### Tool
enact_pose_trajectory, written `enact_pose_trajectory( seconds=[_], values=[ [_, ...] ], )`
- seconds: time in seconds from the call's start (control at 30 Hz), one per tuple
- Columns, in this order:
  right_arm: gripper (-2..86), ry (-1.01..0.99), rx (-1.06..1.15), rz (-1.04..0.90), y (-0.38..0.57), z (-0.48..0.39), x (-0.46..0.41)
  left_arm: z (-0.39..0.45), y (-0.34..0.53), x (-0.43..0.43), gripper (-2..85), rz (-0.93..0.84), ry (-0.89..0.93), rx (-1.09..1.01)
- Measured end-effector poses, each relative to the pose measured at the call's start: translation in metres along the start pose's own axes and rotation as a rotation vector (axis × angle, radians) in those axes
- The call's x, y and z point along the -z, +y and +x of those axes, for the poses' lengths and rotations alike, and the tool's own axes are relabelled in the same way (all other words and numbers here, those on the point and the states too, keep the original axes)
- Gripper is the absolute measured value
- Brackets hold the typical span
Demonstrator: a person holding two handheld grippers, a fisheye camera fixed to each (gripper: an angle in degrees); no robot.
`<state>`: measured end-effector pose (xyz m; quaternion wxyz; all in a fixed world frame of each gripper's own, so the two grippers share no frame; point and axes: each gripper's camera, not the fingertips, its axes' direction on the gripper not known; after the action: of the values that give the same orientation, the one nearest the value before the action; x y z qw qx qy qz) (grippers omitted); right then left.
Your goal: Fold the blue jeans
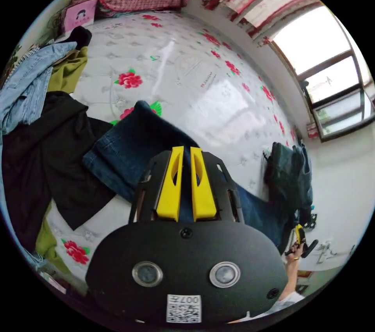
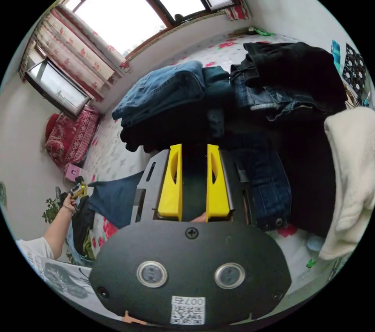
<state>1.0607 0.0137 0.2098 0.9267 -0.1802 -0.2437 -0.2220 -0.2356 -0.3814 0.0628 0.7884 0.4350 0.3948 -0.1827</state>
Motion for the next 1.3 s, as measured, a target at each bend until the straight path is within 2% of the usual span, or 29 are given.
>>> enact_pose_trajectory(
  seconds=[0.13, 0.2, 0.33, 0.43, 0.5, 0.6, 0.63, 0.7, 0.77, 0.83, 0.93, 1.0, 1.1, 1.17, 1.23, 1.3],
  values=[
    [7.2, 0.062, -0.031, -0.011, 0.054, 0.013, 0.004, -0.015, 0.055, -0.016, 2.6, 0.002, -0.082, -0.076],
    [8.1, 0.131, -0.15, -0.028, 0.093, 0.037, 0.015, -0.036, 0.083, -0.015, 2.9, 0.004, -0.08, -0.024],
    [9.8, 0.129, -0.378, -0.014, 0.136, 0.077, 0.034, -0.083, 0.12, -0.016, 6.8, 0.017, 0.025, 0.142],
    [11.0, 0.035, -0.468, -0.055, 0.139, 0.102, 0.022, -0.101, 0.107, -0.038, 10.0, -0.029, 0.132, 0.219],
    [11.1, 0.001, -0.503, -0.074, 0.126, 0.114, 0.003, -0.105, 0.095, -0.05, 9.1, -0.03, 0.177, 0.26],
    [9.7, -0.083, -0.561, -0.076, 0.111, 0.122, -0.023, -0.109, 0.077, -0.062, 3.1, -0.019, 0.166, 0.338],
    [9.2, -0.052, -0.582, -0.06, 0.109, 0.123, -0.023, -0.115, 0.075, -0.066, 1.1, -0.024, 0.182, 0.382],
    [7.1, -0.135, -0.637, -0.033, 0.109, 0.123, -0.022, -0.124, 0.076, -0.065, -0.1, -0.02, 0.258, 0.438],
    [6.2, -0.21, -0.637, 0.045, 0.116, 0.115, 0.0, -0.119, 0.077, -0.04, -0.6, 0.033, 0.361, 0.375],
    [5.5, -0.279, -0.57, 0.1, 0.124, 0.102, 0.032, -0.104, 0.086, -0.005, -0.7, 0.043, 0.325, 0.234],
    [5.1, -0.185, -0.419, 0.125, 0.144, 0.072, 0.092, -0.091, 0.133, 0.043, -0.5, 0.034, 0.183, 0.052],
    [5.1, -0.049, -0.424, 0.098, 0.165, 0.069, 0.121, -0.103, 0.168, 0.052, 0.0, -0.02, 0.12, 0.074],
    [5.5, 0.095, -0.513, -0.02, 0.19, 0.086, 0.116, -0.143, 0.218, 0.04, 2.7, -0.123, 0.137, 0.183],
    [5.7, 0.209, -0.54, -0.057, 0.201, 0.084, 0.114, -0.176, 0.244, 0.033, 4.7, -0.171, 0.121, 0.318],
    [5.7, 0.26, -0.476, -0.029, 0.206, 0.063, 0.119, -0.184, 0.251, 0.04, 5.6, -0.133, 0.142, 0.319],
    [5.2, 0.267, -0.32, -0.054, 0.209, 0.024, 0.116, -0.186, 0.249, 0.049, 6.0, -0.098, 0.139, 0.292]
  ],
)
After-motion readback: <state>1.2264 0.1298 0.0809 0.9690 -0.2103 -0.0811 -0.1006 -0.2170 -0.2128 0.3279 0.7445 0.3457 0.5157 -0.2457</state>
